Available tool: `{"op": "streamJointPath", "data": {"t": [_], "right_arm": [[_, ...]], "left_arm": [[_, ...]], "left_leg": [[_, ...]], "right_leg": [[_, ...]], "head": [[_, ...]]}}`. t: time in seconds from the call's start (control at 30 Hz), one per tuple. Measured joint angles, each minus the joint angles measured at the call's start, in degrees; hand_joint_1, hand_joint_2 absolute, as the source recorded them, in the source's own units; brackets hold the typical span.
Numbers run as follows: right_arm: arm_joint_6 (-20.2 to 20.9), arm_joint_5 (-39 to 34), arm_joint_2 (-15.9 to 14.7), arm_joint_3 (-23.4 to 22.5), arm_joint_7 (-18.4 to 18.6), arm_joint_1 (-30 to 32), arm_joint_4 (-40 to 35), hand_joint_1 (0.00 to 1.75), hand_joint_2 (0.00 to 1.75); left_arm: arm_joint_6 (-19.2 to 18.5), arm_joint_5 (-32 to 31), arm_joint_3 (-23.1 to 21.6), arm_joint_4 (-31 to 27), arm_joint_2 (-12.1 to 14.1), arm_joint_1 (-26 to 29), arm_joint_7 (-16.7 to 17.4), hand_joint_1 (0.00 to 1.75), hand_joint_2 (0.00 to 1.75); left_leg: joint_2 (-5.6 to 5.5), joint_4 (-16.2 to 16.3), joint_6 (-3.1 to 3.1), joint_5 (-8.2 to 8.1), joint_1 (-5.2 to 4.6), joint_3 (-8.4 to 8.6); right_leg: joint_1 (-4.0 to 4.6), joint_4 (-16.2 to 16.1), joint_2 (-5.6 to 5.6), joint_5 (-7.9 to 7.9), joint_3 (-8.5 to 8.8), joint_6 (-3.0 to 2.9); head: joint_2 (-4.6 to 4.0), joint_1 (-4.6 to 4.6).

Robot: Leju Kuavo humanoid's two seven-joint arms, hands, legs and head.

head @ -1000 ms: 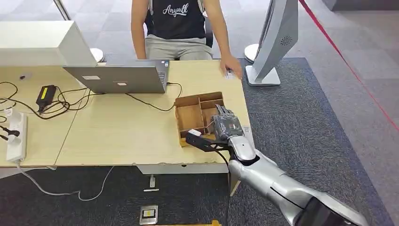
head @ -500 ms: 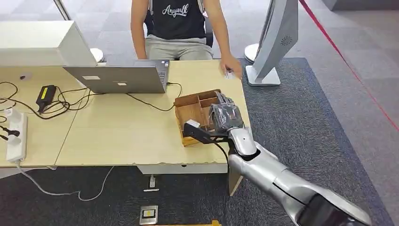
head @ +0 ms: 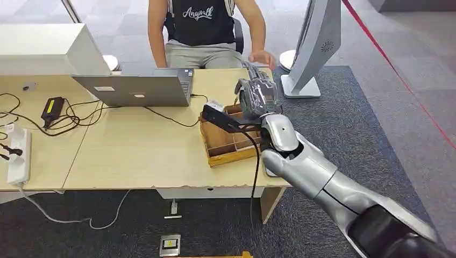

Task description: Pass the card to the sensor for recognition and then transmit it.

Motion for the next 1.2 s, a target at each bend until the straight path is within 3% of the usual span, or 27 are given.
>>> {"op": "streamJointPath", "data": {"t": [0.33, 0.57, 0.9, 1.2], "right_arm": [[5.3, -1.4, 0.9, 0.2, -0.5, -3.1, 0.0, 1.75, 1.75], [8.7, -4.1, 4.3, 1.6, -4.1, -8.6, 8.7, 1.75, 1.75], [5.2, -3.0, 9.3, 4.1, -3.0, -13.6, 23.8, 1.75, 1.75], [4.9, -2.2, 11.4, 5.1, -1.1, -15.9, 30.2, 1.75, 1.75]], "left_arm": [[-0.5, 0.0, -1.4, 0.0, -0.2, -0.5, 0.4, 0.0, 1.75], [-1.4, 0.0, -2.9, -0.1, -0.4, -1.1, 0.8, 0.0, 1.75], [-2.1, 0.0, -5.5, -0.6, -0.4, -1.2, 0.4, 0.0, 1.75], [-2.1, 0.0, -6.3, -0.7, -0.4, -1.2, 0.3, 0.0, 1.75]], "left_leg": [[0.0, 0.0, 0.0, 0.0, 0.0, -0.03], [-0.01, 0.0, 0.0, 0.01, 0.01, -0.04], [-0.02, 0.0, 0.0, 0.01, 0.01, -0.05], [-0.01, 0.0, 0.0, 0.01, 0.01, -0.04]], "right_leg": [[0.0, 0.0, 0.0, 0.0, 0.0, 0.0], [0.0, 0.0, 0.0, 0.01, -0.01, 0.0], [0.0, 0.0, 0.0, 0.0, -0.02, 0.0], [0.01, 0.0, 0.0, 0.0, -0.02, 0.0]], "head": [[0.0, 0.0], [0.0, 0.0], [0.0, 0.0], [0.0, 0.0]]}}
